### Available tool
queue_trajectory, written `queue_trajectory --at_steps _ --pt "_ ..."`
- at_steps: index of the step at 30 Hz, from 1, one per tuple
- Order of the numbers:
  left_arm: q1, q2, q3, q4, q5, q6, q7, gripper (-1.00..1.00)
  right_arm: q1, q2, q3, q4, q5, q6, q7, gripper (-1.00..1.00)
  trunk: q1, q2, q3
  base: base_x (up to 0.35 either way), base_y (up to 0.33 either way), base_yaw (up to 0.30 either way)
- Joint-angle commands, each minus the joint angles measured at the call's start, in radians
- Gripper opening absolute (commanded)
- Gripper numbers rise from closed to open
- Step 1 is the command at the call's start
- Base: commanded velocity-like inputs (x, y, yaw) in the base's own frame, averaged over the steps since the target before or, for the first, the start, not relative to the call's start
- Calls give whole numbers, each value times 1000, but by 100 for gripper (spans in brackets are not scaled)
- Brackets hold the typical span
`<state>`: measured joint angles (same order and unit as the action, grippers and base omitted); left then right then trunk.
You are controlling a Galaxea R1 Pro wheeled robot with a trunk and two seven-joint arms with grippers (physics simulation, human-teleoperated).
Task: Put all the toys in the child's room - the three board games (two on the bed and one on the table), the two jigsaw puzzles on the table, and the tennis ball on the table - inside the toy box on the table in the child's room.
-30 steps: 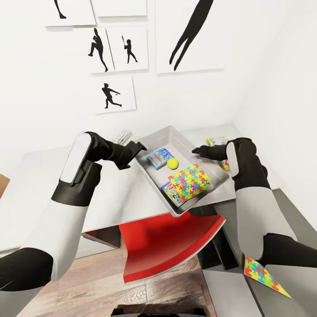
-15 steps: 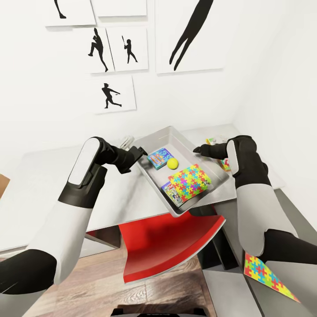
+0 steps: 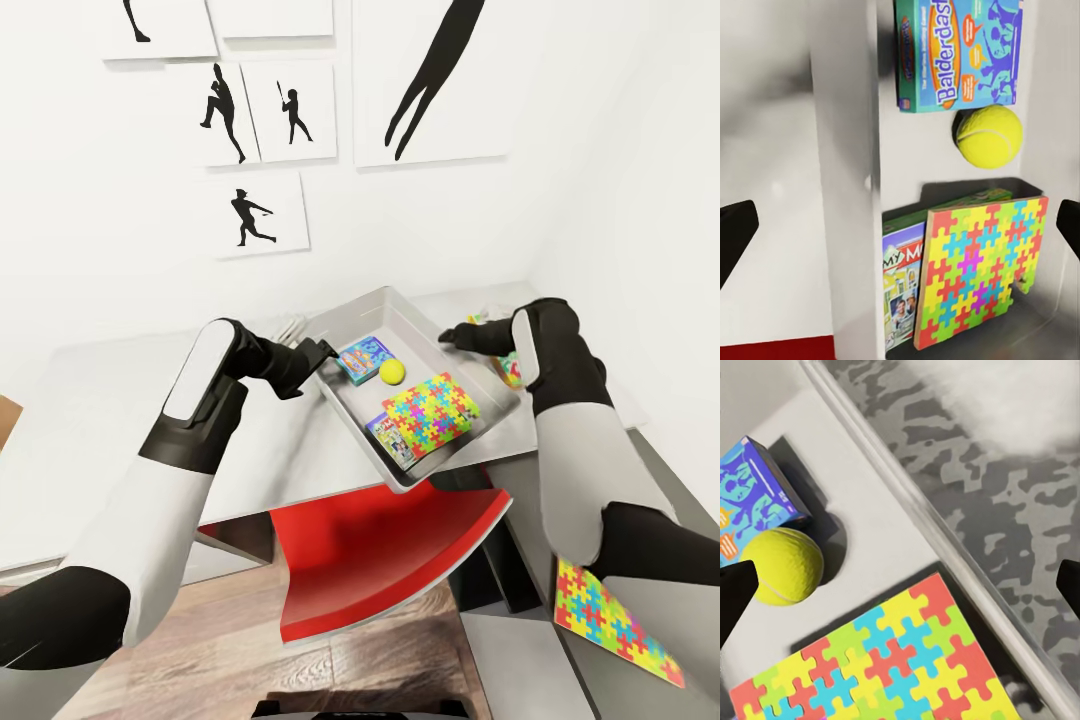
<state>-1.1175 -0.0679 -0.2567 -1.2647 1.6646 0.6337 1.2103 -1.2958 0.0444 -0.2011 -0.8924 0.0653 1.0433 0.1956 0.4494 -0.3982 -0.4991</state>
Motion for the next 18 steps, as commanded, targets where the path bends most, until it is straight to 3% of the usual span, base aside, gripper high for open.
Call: queue_trajectory --at_steps 1,18 --pt "-1 0 1 1 3 8 3 100 -9 1 -4 10 9 4 7 100 1 -2 -2 0 0 0" --pt "4 -1 1 8 1 8 -9 100 -48 -15 -4 137 32 -55 8 100 1 -2 -2 0 0 0"
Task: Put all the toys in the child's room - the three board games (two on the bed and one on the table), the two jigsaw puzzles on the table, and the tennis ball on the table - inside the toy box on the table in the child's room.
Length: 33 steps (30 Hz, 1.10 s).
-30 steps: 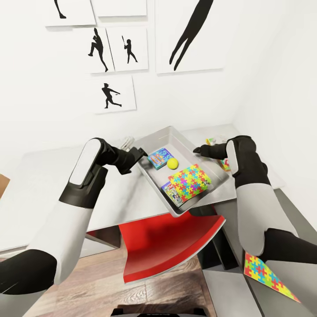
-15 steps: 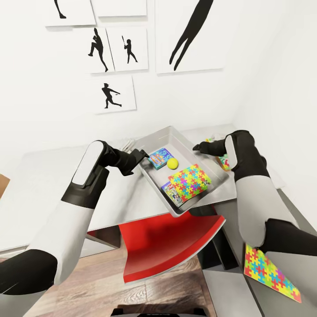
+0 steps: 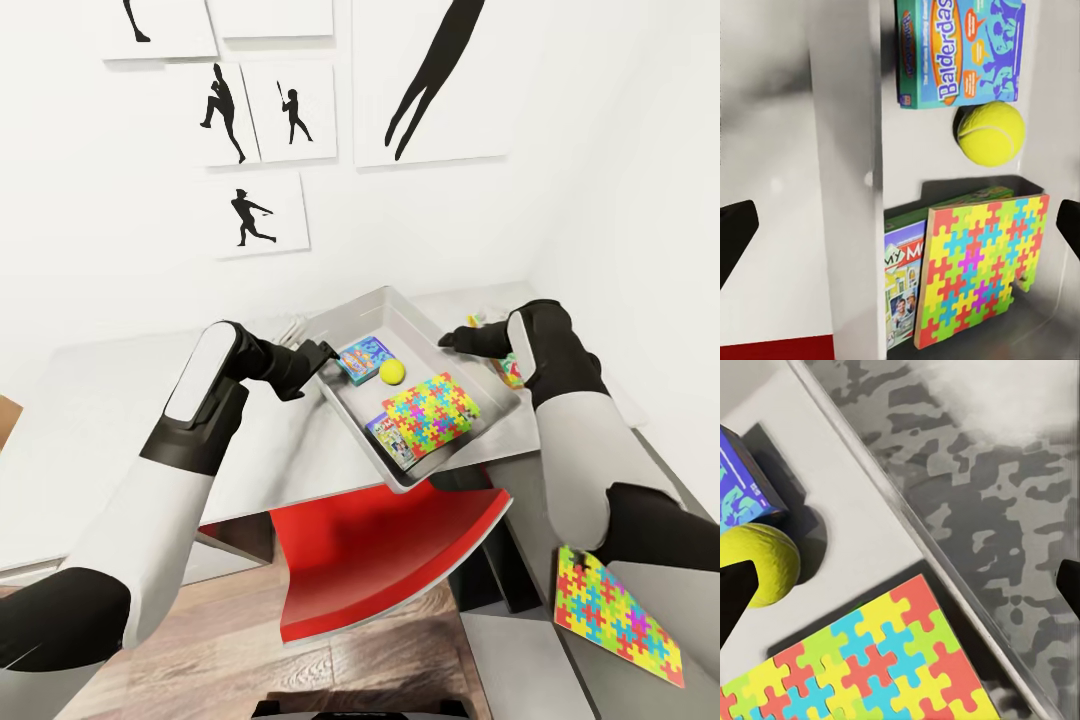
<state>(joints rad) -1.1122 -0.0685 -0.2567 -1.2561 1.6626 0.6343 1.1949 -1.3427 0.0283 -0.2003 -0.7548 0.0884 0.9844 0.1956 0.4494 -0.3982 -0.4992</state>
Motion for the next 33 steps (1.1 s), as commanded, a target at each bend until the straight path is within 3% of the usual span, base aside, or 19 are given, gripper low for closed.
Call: queue_trajectory --at_steps 1,16,33 --pt "-1 0 1 -1 3 7 7 100 -1 1 -5 -1 9 4 8 100 1 -2 -2 0 0 0" --pt "3 -1 -1 0 3 7 6 100 -12 -41 -5 13 14 -5 10 100 1 -2 -2 0 0 0" --pt "10 -1 -1 5 4 8 -4 100 -2 -39 -1 14 12 -7 16 100 1 -2 -2 0 0 0"
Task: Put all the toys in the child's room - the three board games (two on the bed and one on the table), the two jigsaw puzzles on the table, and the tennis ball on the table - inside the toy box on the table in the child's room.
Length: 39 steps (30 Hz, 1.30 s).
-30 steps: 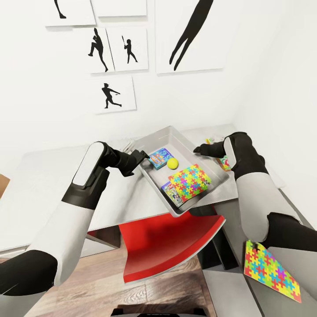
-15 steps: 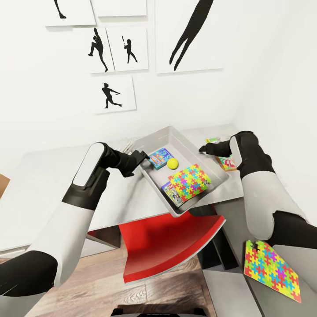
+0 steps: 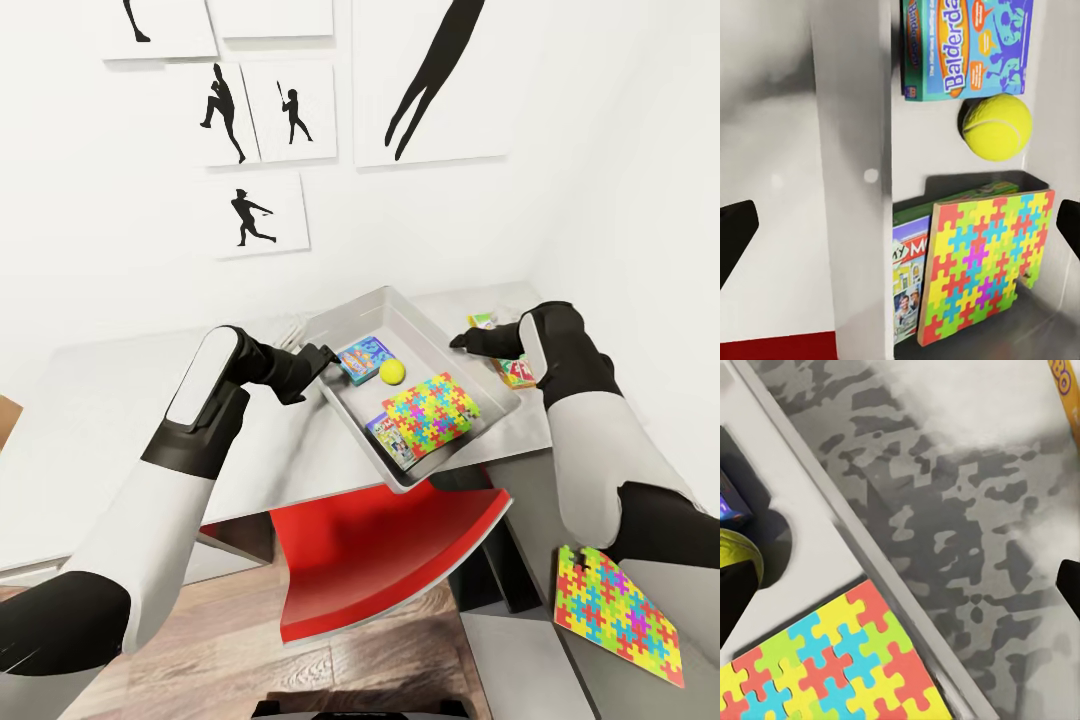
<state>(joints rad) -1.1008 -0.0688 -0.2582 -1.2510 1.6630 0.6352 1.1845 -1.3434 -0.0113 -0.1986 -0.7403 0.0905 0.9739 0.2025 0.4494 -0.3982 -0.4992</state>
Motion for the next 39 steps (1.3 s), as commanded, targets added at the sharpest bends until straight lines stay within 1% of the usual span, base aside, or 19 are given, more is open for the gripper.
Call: queue_trajectory --at_steps 1,3,8,9,14,23,25,31,39 --pt "-1 0 1 4 3 7 1 100 0 2 -3 -1 10 4 9 100 1 -2 -2 0 0 0" --pt "-1 0 1 9 3 7 -7 100 1 3 -3 -1 10 4 9 100 1 -2 -2 0 0 0" --pt "-1 0 1 43 -7 7 -56 100 4 6 -3 -1 10 3 9 100 1 -2 -2 0 0 0" --pt "-1 0 1 43 -7 7 -56 100 4 6 -3 -1 10 3 9 100 1 -2 -2 0 0 0" --pt "-1 -1 0 69 -28 7 -90 100 6 8 -4 0 10 3 9 100 1 -2 -2 0 0 0" --pt "-1 -10 0 92 -40 7 -104 100 8 8 -5 19 10 -6 8 100 1 -2 -2 0 0 0" --pt "-1 -13 0 113 -42 7 -111 100 8 8 -5 36 11 -26 8 100 1 -2 -2 0 0 0" --pt "4 -15 -1 147 -45 7 -141 100 8 8 -5 72 11 -56 6 100 1 -2 -2 0 0 0" --pt "10 -15 -2 171 -46 7 -157 100 8 8 -4 92 11 -65 4 100 1 -2 -2 0 0 0"
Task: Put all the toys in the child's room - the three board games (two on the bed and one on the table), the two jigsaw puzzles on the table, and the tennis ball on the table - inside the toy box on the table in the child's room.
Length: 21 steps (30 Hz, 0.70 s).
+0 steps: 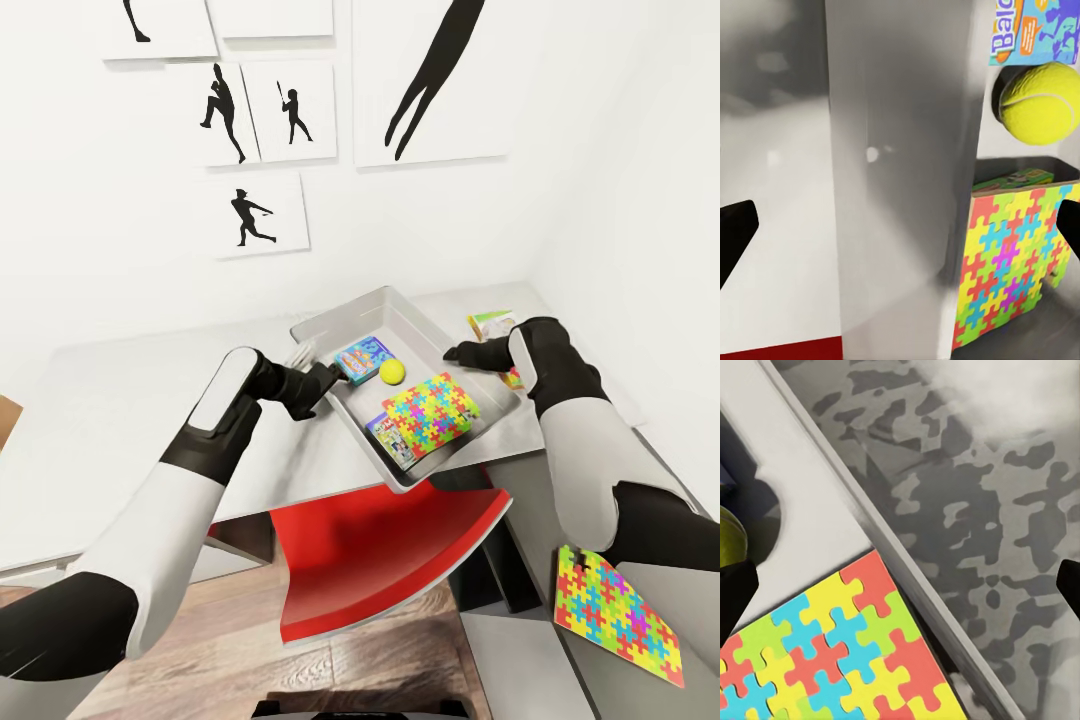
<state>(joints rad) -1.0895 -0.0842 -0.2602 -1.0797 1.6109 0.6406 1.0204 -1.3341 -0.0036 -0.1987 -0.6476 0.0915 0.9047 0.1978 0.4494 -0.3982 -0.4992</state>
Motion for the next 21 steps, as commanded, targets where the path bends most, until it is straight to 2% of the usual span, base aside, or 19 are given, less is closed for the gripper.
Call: queue_trajectory --at_steps 1,21 --pt "-1 0 0 -1 6 2 8 100 -1 0 -4 -1 10 4 8 100 1 -2 -2 0 0 0" --pt "0 -1 -1 25 5 2 -1 100 0 -1 -5 3 11 2 9 100 1 -2 -2 0 0 0"
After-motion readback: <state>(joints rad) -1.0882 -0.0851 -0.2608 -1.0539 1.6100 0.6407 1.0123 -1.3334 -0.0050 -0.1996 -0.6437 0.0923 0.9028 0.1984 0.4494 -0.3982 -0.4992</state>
